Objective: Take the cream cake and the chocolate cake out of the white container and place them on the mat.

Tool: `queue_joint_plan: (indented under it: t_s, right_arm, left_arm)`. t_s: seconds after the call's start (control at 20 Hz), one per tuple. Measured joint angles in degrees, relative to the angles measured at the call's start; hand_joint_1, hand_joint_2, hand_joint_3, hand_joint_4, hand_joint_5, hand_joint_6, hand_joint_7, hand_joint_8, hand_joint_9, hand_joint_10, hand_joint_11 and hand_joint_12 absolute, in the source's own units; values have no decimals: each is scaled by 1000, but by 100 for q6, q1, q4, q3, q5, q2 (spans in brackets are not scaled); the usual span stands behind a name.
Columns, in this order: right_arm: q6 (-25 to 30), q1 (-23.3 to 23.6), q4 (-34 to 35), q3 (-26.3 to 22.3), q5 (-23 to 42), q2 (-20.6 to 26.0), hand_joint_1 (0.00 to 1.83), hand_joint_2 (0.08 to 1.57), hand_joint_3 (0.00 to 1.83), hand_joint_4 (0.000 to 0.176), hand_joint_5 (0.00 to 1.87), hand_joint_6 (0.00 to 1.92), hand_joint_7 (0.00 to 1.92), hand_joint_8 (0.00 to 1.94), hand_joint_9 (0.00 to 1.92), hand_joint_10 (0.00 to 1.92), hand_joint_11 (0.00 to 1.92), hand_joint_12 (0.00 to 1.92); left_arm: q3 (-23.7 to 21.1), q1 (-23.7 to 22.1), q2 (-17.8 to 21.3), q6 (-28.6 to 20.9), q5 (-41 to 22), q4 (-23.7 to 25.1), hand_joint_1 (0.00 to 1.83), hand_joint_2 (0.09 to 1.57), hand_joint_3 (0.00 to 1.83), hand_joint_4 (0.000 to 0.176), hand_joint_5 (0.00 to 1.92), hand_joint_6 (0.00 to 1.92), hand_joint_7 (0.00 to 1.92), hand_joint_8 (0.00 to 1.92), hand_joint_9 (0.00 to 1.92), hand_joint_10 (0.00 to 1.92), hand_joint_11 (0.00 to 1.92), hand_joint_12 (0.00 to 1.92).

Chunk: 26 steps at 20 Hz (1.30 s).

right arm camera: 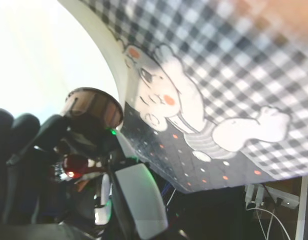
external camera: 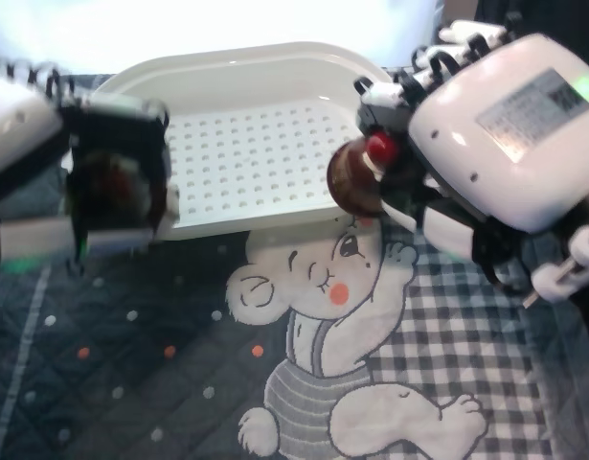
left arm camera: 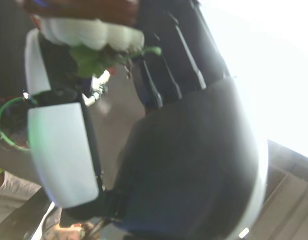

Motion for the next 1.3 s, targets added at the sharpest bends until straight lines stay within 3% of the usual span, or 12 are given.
queue_joint_plan:
  t_s: [0.15, 0.3, 0.35, 0.4, 0.45, 0.6, 0.85, 1.0, 1.15, 1.2, 1.25, 1.3]
  right_arm:
    - [7, -372, 31, -278, 42, -15, 1269, 1127, 1, 0, 1013, 666, 956, 1335, 655, 1596, 554, 1873]
    - [22, -715, 286, -413, 94, -111, 1242, 1129, 3, 0, 909, 958, 1006, 1143, 647, 1467, 511, 1806]
    - [157, -835, 350, -411, 96, -146, 1087, 1078, 0, 0, 737, 664, 846, 815, 628, 1190, 319, 1666]
    - [374, -955, 372, -413, 76, -153, 980, 1038, 0, 0, 633, 466, 716, 611, 556, 990, 204, 1610]
    - [577, -1064, 389, -411, 44, -153, 769, 910, 0, 0, 391, 104, 412, 174, 266, 601, 26, 1439]
    - [966, -1193, 356, -413, 109, -153, 622, 882, 0, 0, 267, 5, 281, 6, 171, 258, 0, 1027]
    - [1016, -1228, 372, -413, 129, -166, 623, 934, 18, 0, 380, 30, 381, 29, 316, 211, 0, 1382]
    - [1141, -1298, 444, -413, 328, -136, 674, 1044, 13, 0, 482, 138, 564, 87, 293, 725, 0, 1630]
    - [1178, -1515, 533, -485, 1082, 11, 720, 1112, 35, 0, 374, 891, 546, 770, 387, 1085, 136, 1602]
    - [1351, -1646, 575, -496, 1353, 79, 757, 1125, 33, 0, 385, 1009, 574, 974, 492, 1176, 299, 1586]
    - [1635, -1799, 584, -490, 1639, 162, 753, 1132, 30, 0, 352, 1083, 527, 1101, 474, 1272, 328, 1640]
    - [2020, -2031, 684, -466, 2079, 269, 778, 1145, 37, 0, 319, 1155, 501, 1233, 463, 1424, 358, 1775]
  left_arm:
    - [-9, 540, 9, -597, -70, -129, 1333, 1215, 0, 0, 635, 1310, 821, 1208, 826, 1442, 664, 1314]
    - [-9, 802, -197, -870, -33, -164, 1151, 1262, 0, 0, 608, 1424, 823, 1342, 853, 729, 625, 1333]
    - [-9, 844, -315, -929, 72, -127, 952, 1272, 1, 69, 660, 1437, 743, 749, 798, 653, 570, 1324]
    - [11, 894, -439, -1032, 168, -107, 813, 1198, 0, 33, 558, 686, 721, 450, 708, 563, 461, 1299]
    - [85, 935, -555, -1222, 245, -48, 651, 979, 0, 112, 461, 89, 506, 46, 418, 161, 48, 1101]
    - [229, 1093, -671, -1661, 334, -79, 603, 871, 0, 175, 204, 2, 171, 5, 167, 11, 0, 642]
    - [227, 1213, -671, -1751, 162, -177, 550, 860, 1, 176, 166, 4, 100, 4, 156, 5, 0, 684]
    - [149, 1379, -649, -1755, -216, -372, 543, 1045, 8, 0, 580, 21, 708, 35, 687, 49, 390, 588]
    - [74, 1539, -527, -1810, -946, -640, 472, 1243, 0, 0, 938, 36, 1102, 49, 1114, 146, 687, 1004]
    - [52, 1578, -472, -1814, -1198, -688, 829, 1240, 0, 128, 820, 1012, 1139, 32, 1100, 189, 601, 1258]
    - [33, 1589, -435, -1810, -1419, -721, 865, 1251, 0, 166, 738, 1300, 1173, 27, 1052, 353, 594, 1331]
    - [-17, 1635, -404, -1840, -1790, -791, 626, 1210, 0, 12, 817, 783, 1238, 60, 997, 688, 652, 1439]
